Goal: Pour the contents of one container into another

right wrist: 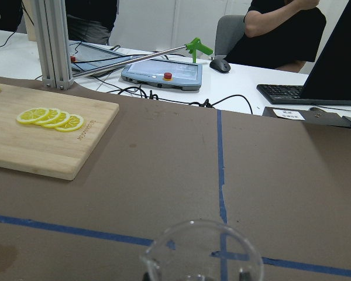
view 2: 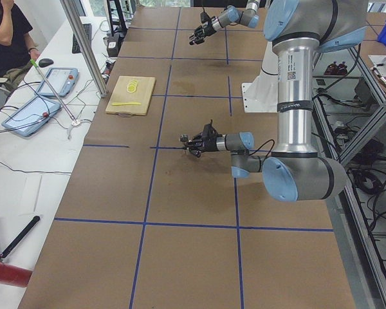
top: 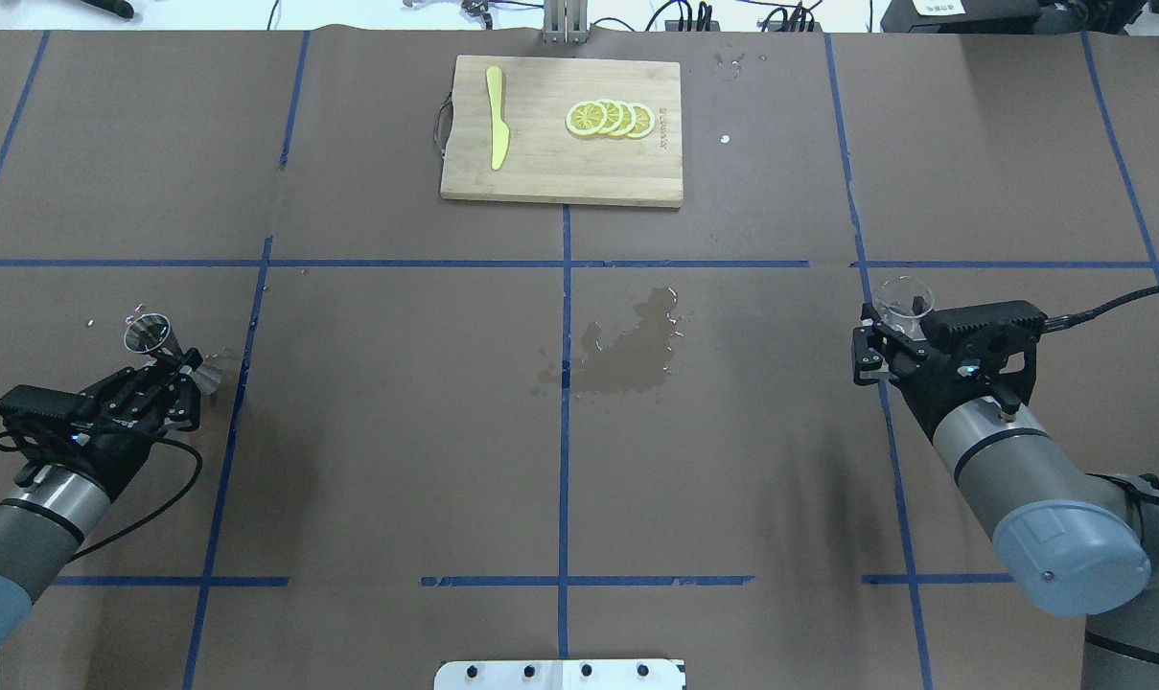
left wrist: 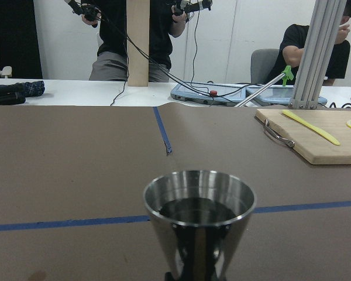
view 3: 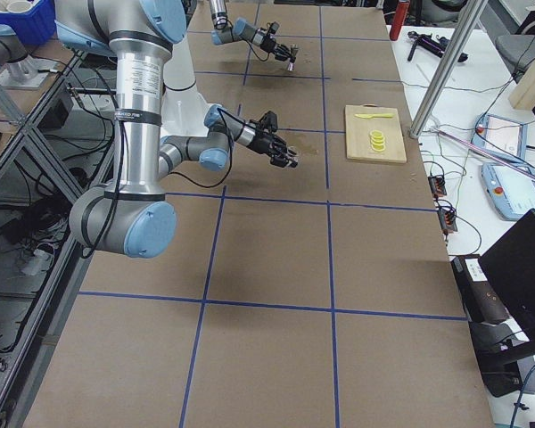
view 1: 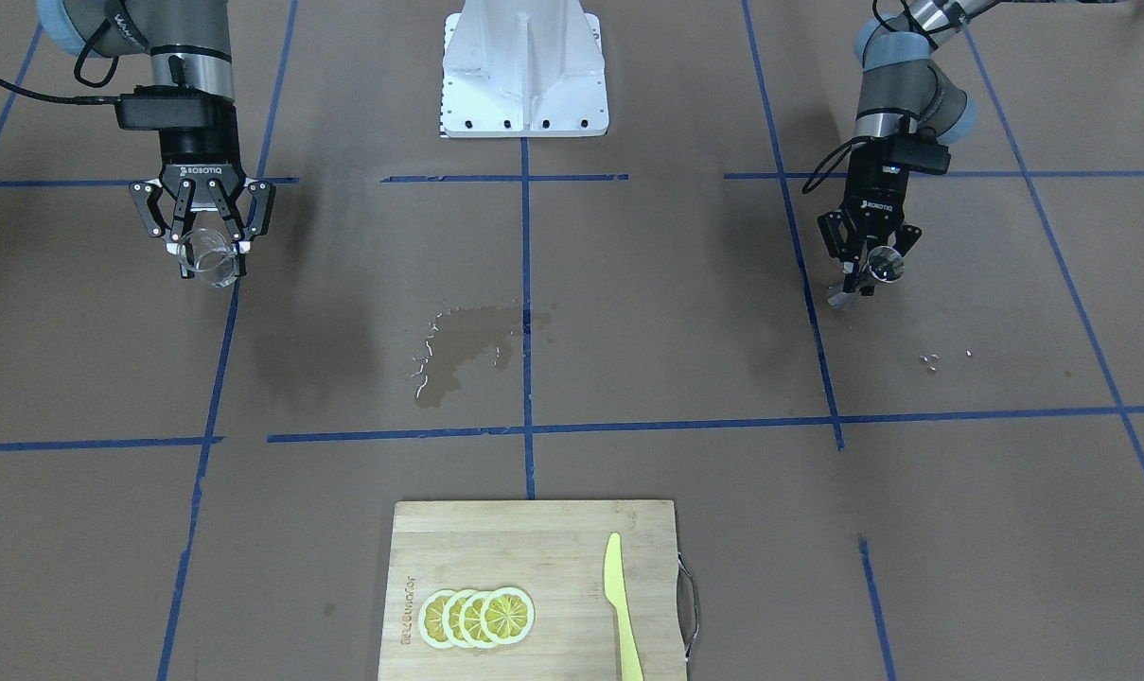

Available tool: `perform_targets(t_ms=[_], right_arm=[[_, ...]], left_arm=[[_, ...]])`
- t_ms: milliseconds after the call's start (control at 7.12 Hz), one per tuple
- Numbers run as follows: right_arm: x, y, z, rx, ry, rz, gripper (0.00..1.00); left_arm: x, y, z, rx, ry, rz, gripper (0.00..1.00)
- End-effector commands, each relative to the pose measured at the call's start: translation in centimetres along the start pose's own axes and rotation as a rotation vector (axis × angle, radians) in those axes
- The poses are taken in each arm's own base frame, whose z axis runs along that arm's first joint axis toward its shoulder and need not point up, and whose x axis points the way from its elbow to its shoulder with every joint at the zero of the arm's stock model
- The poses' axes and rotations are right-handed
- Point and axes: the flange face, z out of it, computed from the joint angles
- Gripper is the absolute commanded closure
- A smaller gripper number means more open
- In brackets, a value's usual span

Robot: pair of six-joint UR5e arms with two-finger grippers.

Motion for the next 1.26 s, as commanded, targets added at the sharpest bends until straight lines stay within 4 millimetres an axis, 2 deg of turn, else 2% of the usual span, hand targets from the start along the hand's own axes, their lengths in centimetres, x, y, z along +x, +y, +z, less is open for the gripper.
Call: perform_targets(t_ms=[0,421,1124], right_arm=[[-0.1,-0.04,-0.03,0.001,-0.002,0.001,1.0],[-0.19,-0.13,-0.08,0.002,-0.004,0.003,1.0],[-0.34,-0.27,-0.14,0.003,-0.007,0.007,1.0]], left_arm=[[0.8,0.61,-0.35,-0.012,0.015,-0.001,1.0],[1.45,1.41,-0.87,-0.01,0.02,0.003,1.0],[1.08,1.23,-0.9,0.014,0.003,0.024,1.0]])
